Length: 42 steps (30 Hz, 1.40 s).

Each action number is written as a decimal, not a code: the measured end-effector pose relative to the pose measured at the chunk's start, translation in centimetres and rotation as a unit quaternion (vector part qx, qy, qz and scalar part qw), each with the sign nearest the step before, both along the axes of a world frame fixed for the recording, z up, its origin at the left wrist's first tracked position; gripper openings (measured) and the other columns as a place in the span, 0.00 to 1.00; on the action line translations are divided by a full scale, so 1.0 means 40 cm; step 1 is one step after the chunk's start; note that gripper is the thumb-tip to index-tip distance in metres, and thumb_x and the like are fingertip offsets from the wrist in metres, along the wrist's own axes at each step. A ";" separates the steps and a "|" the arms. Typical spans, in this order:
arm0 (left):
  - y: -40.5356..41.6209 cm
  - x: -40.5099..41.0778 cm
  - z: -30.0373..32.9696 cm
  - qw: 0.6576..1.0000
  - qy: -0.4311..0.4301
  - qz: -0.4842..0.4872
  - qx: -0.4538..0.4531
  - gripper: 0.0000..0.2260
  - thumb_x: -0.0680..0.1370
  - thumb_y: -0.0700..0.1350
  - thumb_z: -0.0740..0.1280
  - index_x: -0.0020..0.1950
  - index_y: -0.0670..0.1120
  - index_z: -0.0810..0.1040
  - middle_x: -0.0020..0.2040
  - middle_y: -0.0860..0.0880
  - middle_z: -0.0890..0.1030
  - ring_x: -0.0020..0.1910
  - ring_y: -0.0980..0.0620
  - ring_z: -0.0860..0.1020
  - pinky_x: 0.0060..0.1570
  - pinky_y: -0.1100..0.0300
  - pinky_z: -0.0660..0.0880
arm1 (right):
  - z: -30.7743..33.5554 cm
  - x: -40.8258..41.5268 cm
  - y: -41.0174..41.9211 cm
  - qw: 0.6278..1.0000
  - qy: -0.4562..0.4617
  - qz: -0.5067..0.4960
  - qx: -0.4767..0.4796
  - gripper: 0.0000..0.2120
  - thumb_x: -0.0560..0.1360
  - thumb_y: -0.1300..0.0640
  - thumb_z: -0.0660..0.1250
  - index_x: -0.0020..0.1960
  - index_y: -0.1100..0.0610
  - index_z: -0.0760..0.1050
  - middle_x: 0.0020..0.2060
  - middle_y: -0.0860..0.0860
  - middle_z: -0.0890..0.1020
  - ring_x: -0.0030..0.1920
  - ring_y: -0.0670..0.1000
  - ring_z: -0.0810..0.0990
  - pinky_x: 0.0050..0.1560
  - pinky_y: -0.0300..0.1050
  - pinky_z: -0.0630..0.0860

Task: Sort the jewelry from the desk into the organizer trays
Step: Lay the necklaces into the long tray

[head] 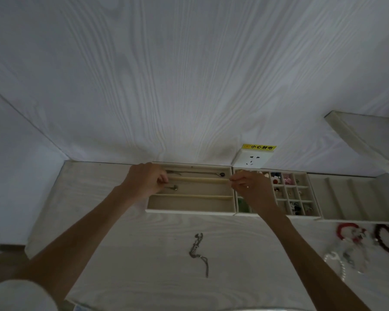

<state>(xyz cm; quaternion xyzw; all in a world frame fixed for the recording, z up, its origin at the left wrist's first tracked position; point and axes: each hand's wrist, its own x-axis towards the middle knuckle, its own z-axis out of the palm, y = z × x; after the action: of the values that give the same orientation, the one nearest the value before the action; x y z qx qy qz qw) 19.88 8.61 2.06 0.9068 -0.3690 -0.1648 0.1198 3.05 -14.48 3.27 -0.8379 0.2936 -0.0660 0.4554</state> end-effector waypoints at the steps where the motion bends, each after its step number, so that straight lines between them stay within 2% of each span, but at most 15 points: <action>1: 0.002 0.001 -0.003 1.000 -0.003 0.006 0.000 0.06 0.74 0.47 0.69 0.49 0.53 0.83 0.46 0.57 0.84 0.47 0.58 0.81 0.43 0.66 0.69 | -0.006 0.004 0.001 1.000 0.001 -0.002 0.010 0.05 0.69 0.67 0.72 0.42 0.59 0.82 0.41 0.57 0.84 0.40 0.51 0.83 0.51 0.56 0.79; 3: 0.006 0.003 0.001 1.000 -0.012 0.016 0.007 0.06 0.73 0.46 0.69 0.48 0.54 0.83 0.46 0.57 0.84 0.47 0.58 0.81 0.43 0.66 0.69 | -0.016 0.015 -0.003 0.999 0.038 0.013 -0.001 0.04 0.71 0.66 0.70 0.46 0.61 0.82 0.44 0.56 0.84 0.40 0.46 0.82 0.54 0.52 0.78; 6: 0.013 0.006 0.005 0.999 -0.040 0.019 0.022 0.05 0.73 0.47 0.69 0.47 0.55 0.83 0.45 0.57 0.84 0.46 0.58 0.81 0.41 0.67 0.66 | -0.024 0.024 -0.007 0.991 0.121 0.044 -0.044 0.08 0.73 0.60 0.68 0.51 0.58 0.81 0.47 0.53 0.83 0.49 0.50 0.81 0.54 0.42 0.75; 8: 0.018 0.007 0.007 0.998 -0.045 0.024 0.024 0.05 0.73 0.46 0.70 0.47 0.54 0.83 0.45 0.57 0.84 0.46 0.57 0.81 0.41 0.66 0.67 | -0.034 0.027 -0.005 0.991 0.107 0.038 -0.071 0.07 0.72 0.60 0.70 0.49 0.57 0.82 0.44 0.53 0.84 0.45 0.49 0.81 0.52 0.42 0.76; 10: 0.020 0.008 0.009 0.998 -0.041 0.028 0.028 0.05 0.73 0.46 0.70 0.46 0.54 0.83 0.45 0.57 0.84 0.46 0.56 0.81 0.42 0.65 0.68 | -0.048 0.028 -0.003 0.988 0.093 0.035 -0.119 0.04 0.69 0.59 0.73 0.44 0.54 0.84 0.40 0.51 0.84 0.38 0.45 0.79 0.44 0.42 0.77; 12: 0.018 0.010 0.008 0.999 -0.036 0.023 0.033 0.05 0.73 0.45 0.70 0.46 0.54 0.83 0.45 0.56 0.84 0.46 0.55 0.81 0.44 0.64 0.69 | -0.052 0.030 -0.004 0.974 0.120 0.053 -0.185 0.04 0.70 0.53 0.72 0.44 0.51 0.84 0.39 0.49 0.83 0.37 0.45 0.76 0.36 0.39 0.70; 14: 0.013 0.011 0.005 0.999 -0.035 0.011 0.038 0.05 0.73 0.45 0.70 0.46 0.53 0.83 0.45 0.56 0.84 0.47 0.56 0.81 0.45 0.64 0.70 | -0.054 0.033 -0.009 0.964 0.137 0.062 -0.219 0.06 0.71 0.50 0.71 0.46 0.49 0.84 0.39 0.49 0.81 0.38 0.46 0.74 0.37 0.40 0.66; 22: -0.007 0.012 -0.002 0.995 -0.051 -0.032 0.075 0.08 0.73 0.44 0.70 0.49 0.53 0.84 0.47 0.56 0.84 0.48 0.54 0.81 0.47 0.63 0.71 | -0.062 0.050 -0.009 0.930 0.146 0.113 -0.317 0.08 0.72 0.49 0.69 0.49 0.48 0.83 0.42 0.51 0.83 0.45 0.52 0.79 0.46 0.43 0.66; 26: -0.010 0.015 0.000 0.994 -0.059 -0.044 0.086 0.07 0.73 0.45 0.70 0.49 0.53 0.84 0.48 0.56 0.84 0.48 0.54 0.81 0.49 0.61 0.72 | -0.056 0.052 -0.009 0.884 0.167 0.170 -0.403 0.08 0.74 0.48 0.66 0.47 0.47 0.83 0.40 0.51 0.82 0.46 0.52 0.78 0.48 0.44 0.62; 29: -0.008 0.018 0.001 0.993 -0.060 -0.045 0.093 0.07 0.73 0.45 0.70 0.49 0.52 0.83 0.48 0.56 0.84 0.48 0.54 0.81 0.49 0.61 0.72 | -0.056 0.061 -0.010 0.857 0.175 0.203 -0.439 0.11 0.75 0.49 0.63 0.46 0.50 0.83 0.41 0.50 0.81 0.46 0.51 0.77 0.48 0.43 0.61; 32: -0.003 0.021 0.003 0.993 -0.056 -0.048 0.096 0.07 0.73 0.44 0.70 0.49 0.52 0.83 0.48 0.55 0.84 0.48 0.54 0.81 0.49 0.62 0.71 | -0.045 0.058 -0.023 0.857 0.176 0.234 -0.424 0.11 0.76 0.50 0.62 0.48 0.50 0.83 0.42 0.51 0.80 0.46 0.51 0.76 0.47 0.42 0.62; 35: 0.002 0.021 0.008 0.993 -0.053 -0.046 0.091 0.07 0.73 0.44 0.70 0.49 0.52 0.83 0.48 0.55 0.83 0.48 0.54 0.80 0.47 0.62 0.70 | -0.027 0.029 -0.046 0.867 0.123 0.255 -0.410 0.09 0.73 0.58 0.67 0.51 0.50 0.82 0.45 0.52 0.80 0.48 0.52 0.76 0.48 0.45 0.69; 38: 0.013 0.020 0.011 0.996 -0.064 -0.034 0.057 0.08 0.74 0.45 0.66 0.49 0.53 0.83 0.49 0.55 0.83 0.48 0.53 0.80 0.46 0.63 0.70 | -0.031 -0.020 -0.071 0.889 0.040 0.216 -0.401 0.15 0.65 0.67 0.72 0.49 0.53 0.82 0.47 0.55 0.81 0.49 0.56 0.78 0.49 0.50 0.74; 40: 0.024 0.016 0.016 0.995 -0.050 -0.050 0.068 0.09 0.75 0.45 0.64 0.51 0.53 0.83 0.49 0.54 0.83 0.49 0.52 0.80 0.47 0.61 0.73 | -0.047 -0.048 -0.073 0.876 0.044 0.217 -0.429 0.22 0.61 0.70 0.73 0.51 0.52 0.82 0.50 0.57 0.80 0.51 0.59 0.78 0.48 0.57 0.77; 42: 0.032 0.006 0.024 0.990 -0.022 -0.086 0.111 0.12 0.78 0.49 0.59 0.55 0.55 0.81 0.50 0.53 0.81 0.49 0.51 0.79 0.47 0.59 0.73 | -0.067 -0.064 -0.065 0.856 0.071 0.230 -0.457 0.28 0.57 0.70 0.75 0.55 0.50 0.81 0.53 0.58 0.80 0.53 0.62 0.79 0.50 0.61 0.76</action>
<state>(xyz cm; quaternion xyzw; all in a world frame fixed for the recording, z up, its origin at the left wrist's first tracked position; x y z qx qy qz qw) 20.13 9.90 3.04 0.8830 -0.4273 -0.1945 -0.0039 0.51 -17.08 0.60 -0.9978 0.0608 -0.0264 0.0011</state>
